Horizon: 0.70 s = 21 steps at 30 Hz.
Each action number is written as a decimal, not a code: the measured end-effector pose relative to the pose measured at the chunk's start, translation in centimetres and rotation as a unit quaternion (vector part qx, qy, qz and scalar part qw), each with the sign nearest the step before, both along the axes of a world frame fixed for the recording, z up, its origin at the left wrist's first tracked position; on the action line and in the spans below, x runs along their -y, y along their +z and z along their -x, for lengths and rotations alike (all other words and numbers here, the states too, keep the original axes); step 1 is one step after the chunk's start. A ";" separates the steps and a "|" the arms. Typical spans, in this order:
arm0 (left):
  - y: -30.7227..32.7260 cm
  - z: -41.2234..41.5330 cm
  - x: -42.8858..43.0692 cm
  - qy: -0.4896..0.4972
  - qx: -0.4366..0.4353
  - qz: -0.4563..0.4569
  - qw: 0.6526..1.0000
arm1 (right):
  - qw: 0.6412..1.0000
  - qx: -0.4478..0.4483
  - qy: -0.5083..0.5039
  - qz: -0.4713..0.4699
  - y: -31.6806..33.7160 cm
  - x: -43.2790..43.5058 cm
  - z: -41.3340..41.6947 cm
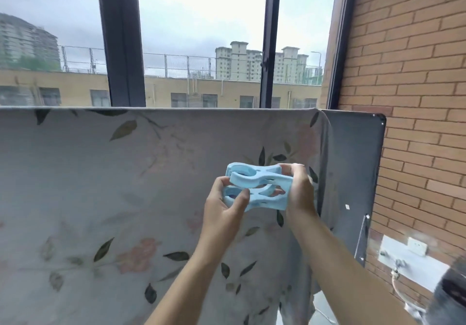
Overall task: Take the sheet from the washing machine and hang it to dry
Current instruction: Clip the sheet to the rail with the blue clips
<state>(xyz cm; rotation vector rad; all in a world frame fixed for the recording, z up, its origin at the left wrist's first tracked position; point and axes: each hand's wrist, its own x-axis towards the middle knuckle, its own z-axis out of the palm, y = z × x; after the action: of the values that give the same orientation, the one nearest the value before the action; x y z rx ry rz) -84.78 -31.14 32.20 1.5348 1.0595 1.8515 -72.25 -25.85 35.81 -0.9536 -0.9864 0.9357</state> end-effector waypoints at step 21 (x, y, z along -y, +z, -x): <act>11.9 -5.4 -24.3 0.445 -0.459 -0.138 0.756 | 0.951 0.134 -0.134 -0.245 14.5 -24.9 -13.0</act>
<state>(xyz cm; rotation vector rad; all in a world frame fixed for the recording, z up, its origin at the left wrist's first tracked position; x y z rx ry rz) -79.37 -6.87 44.13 2.5212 2.3842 1.7705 -59.28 -0.91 50.30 -0.7713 -1.2099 0.3085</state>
